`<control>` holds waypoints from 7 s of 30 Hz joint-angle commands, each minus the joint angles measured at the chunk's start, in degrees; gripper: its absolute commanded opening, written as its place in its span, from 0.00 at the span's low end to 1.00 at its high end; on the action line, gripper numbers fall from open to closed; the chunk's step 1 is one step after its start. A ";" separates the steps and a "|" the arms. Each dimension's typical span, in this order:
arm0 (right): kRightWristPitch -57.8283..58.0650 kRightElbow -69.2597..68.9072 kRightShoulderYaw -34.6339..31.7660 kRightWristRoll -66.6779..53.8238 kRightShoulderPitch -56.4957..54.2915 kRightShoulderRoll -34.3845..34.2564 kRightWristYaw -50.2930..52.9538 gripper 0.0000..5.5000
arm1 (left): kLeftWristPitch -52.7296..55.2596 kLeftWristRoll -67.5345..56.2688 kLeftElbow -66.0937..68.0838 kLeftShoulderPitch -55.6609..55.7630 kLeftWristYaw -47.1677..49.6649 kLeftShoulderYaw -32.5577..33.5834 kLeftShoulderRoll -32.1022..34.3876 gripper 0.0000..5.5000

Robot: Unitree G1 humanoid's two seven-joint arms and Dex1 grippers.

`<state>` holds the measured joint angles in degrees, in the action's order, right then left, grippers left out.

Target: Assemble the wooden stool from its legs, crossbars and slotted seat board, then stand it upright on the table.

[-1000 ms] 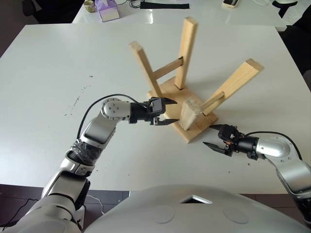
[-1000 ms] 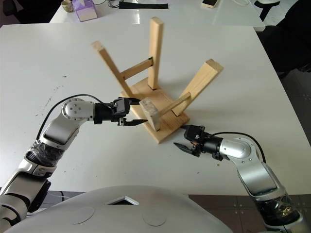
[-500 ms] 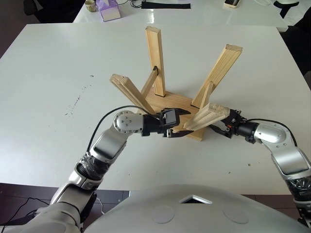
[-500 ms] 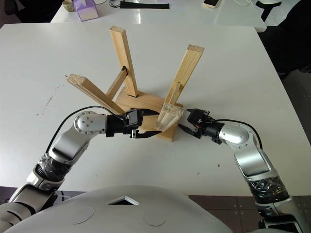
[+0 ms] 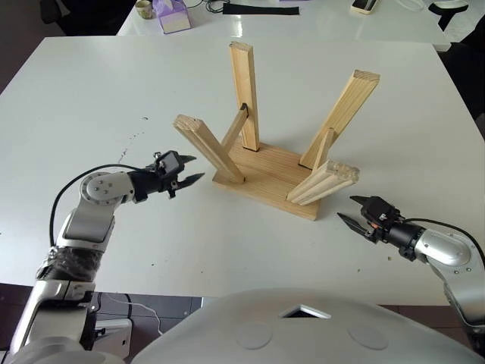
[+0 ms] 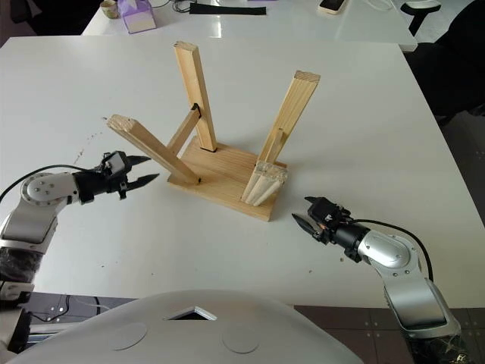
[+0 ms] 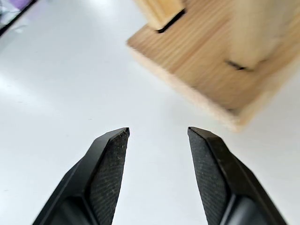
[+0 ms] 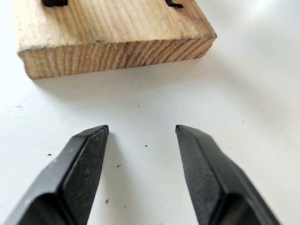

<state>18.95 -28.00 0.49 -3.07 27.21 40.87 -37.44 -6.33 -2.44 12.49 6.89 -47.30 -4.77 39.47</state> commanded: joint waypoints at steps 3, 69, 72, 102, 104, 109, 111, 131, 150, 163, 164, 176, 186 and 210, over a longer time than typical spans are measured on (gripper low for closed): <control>1.02 2.34 4.55 2.64 -3.36 0.81 -1.43 0.49 | -14.38 10.00 15.90 5.68 7.22 -4.25 -2.75 0.42; -7.95 7.14 2.75 -2.11 -2.80 4.75 -11.23 0.49 | -8.66 -4.53 -8.39 -15.10 -19.08 -4.68 4.78 0.42; -11.70 11.24 3.66 1.37 -4.47 4.33 -9.19 0.49 | -10.54 -2.72 -4.58 -12.91 -16.44 -5.38 2.88 0.42; -10.72 3.46 6.81 2.58 -2.38 2.74 -5.50 0.49 | -9.11 -3.45 -9.13 -10.18 -11.71 -9.46 0.17 0.42; -9.45 0.87 6.39 1.50 -2.14 2.58 -5.66 0.49 | -6.99 -5.18 -12.89 -11.26 -11.75 -8.82 0.32 0.42; -6.20 -7.49 2.87 -0.82 0.60 3.52 -6.05 0.49 | -3.05 -10.20 -20.55 -14.46 -13.53 -4.59 3.57 0.42; -3.79 -13.28 -0.48 -3.29 3.08 4.36 -6.78 0.49 | 0.56 -14.76 -26.39 -16.55 -14.38 -1.69 5.55 0.42; 9.79 -31.95 -46.34 -55.47 4.61 22.20 -5.52 0.49 | 35.60 -62.63 -53.15 -14.12 -8.41 27.79 20.08 0.42; 10.30 -27.82 -24.52 -37.98 -7.11 14.98 -0.55 0.49 | 36.08 -49.29 -38.68 -0.30 -6.17 19.10 10.25 0.42; 4.35 -19.89 -18.62 -20.58 -1.79 13.59 -3.92 0.49 | 26.80 -37.24 -38.24 -11.52 -12.90 16.31 8.74 0.42; 3.12 -18.42 -18.13 -18.87 -0.54 13.21 -4.56 0.49 | 25.13 -35.31 -36.49 -11.92 -13.54 15.94 8.64 0.42; -9.76 19.12 -13.42 -5.67 -11.74 -2.76 6.88 0.49 | 8.70 -11.74 -5.58 -6.87 6.65 13.41 -3.93 0.42; -27.87 44.75 -7.28 0.64 -29.03 -28.92 30.43 0.49 | -0.33 -2.12 10.78 -1.34 36.04 9.75 -28.93 0.42; -44.85 75.89 -6.28 6.34 -47.01 -30.90 38.06 0.49 | -12.63 2.59 30.18 9.68 43.10 8.19 -33.87 0.42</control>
<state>-24.78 45.48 -6.49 2.61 -17.27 9.84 0.66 -19.92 -0.75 38.93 15.53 -4.88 3.80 6.01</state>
